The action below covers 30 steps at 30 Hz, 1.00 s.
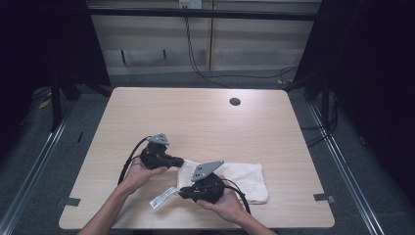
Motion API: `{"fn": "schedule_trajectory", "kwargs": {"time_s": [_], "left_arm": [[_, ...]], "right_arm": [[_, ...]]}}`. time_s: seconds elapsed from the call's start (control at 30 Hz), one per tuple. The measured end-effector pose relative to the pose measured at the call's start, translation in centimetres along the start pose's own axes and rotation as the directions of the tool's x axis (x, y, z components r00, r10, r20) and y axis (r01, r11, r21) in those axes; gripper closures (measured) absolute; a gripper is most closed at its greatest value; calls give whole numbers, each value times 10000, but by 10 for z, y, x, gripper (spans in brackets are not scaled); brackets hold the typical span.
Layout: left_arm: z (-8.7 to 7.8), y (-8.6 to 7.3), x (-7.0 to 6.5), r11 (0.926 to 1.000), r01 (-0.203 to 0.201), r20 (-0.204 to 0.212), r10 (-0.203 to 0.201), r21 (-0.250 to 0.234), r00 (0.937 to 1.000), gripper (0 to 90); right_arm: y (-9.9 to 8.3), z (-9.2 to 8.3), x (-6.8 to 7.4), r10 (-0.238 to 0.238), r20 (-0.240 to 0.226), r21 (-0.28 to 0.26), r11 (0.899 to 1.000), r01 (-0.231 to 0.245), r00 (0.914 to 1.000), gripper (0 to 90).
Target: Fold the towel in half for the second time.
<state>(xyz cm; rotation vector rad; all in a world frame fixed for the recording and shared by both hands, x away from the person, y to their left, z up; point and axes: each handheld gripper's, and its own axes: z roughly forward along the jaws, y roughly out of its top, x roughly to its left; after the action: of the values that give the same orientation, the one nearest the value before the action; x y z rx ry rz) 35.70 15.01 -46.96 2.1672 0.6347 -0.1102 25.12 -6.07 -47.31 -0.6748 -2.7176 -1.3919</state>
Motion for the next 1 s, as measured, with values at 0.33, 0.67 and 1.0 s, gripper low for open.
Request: {"fn": "schedule_trajectory", "kwargs": {"time_s": [0.33, 0.67, 1.0], "left_arm": [[-10, -2, 7, 9989, 319, -65, -322, -346, 9995, 857], [-33, -12, 1, 9968, 490, -175, -502, -629, 9986, 857], [-40, -11, 2, 9956, 507, -363, -537, -786, 9979, 858]], "right_arm": [[9, -4, -2, 74, -28, -365, 9993, -75, 10000, 832], [17, -2, 10, -231, -83, -408, 9989, 228, 9997, 834], [26, 6, 13, -411, -190, -429, 9983, 402, 9990, 835]]}}
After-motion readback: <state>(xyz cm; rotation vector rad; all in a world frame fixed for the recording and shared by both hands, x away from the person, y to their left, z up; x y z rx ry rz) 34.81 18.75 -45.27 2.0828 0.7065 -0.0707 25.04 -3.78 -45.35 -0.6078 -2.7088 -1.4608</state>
